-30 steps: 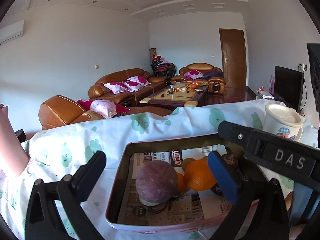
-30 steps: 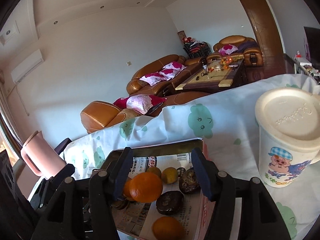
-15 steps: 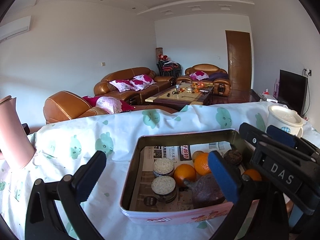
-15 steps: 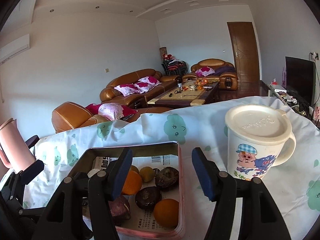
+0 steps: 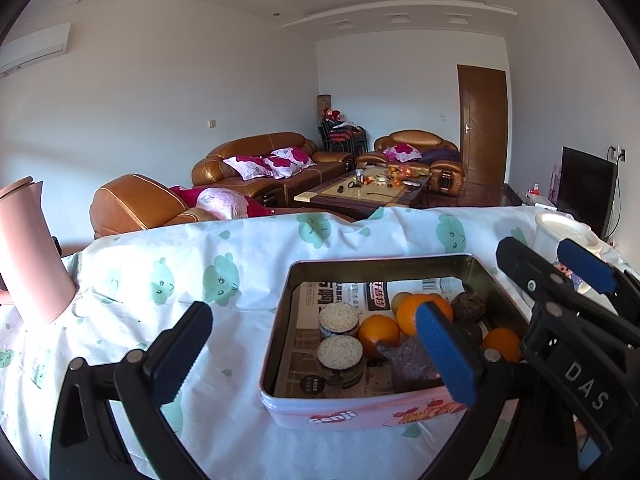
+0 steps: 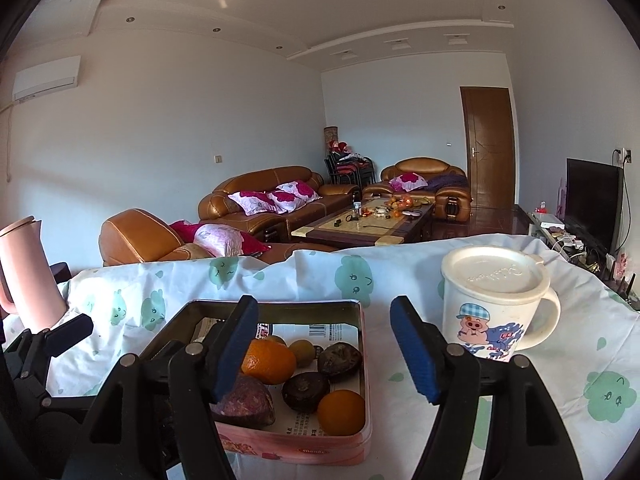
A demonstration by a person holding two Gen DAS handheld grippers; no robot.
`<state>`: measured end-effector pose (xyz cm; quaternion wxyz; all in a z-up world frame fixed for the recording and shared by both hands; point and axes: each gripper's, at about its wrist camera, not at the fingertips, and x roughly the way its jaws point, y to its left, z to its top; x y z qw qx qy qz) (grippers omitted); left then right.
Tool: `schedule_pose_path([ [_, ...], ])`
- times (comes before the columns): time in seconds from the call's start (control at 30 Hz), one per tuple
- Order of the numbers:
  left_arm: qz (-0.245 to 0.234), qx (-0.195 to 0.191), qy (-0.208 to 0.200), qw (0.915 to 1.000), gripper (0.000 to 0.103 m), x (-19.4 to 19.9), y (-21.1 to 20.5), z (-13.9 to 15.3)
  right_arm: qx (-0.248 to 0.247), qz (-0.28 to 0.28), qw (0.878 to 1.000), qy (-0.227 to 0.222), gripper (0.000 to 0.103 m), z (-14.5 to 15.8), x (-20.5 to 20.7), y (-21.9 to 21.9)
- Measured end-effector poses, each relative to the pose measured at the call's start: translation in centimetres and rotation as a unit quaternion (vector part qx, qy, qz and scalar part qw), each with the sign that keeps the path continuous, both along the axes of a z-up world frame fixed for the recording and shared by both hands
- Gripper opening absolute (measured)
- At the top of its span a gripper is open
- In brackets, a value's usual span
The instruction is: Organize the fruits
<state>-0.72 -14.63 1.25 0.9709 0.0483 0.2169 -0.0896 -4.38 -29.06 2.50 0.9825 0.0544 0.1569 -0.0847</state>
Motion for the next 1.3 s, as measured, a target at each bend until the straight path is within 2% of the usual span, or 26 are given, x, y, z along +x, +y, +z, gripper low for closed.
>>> schedule_pose_path([
  [0.67,0.005,-0.012,-0.021,0.9997,0.103,-2.7,2.2,0.3,-0.014,0.001,1.0,-0.026,0.074,0.4,-3.7,2.2],
  [1.3,0.005,-0.018,-0.029,0.9994,0.103,-3.6,2.8,0.4,-0.015,-0.006,0.999,-0.029,0.074,0.5,-4.8,2.5],
])
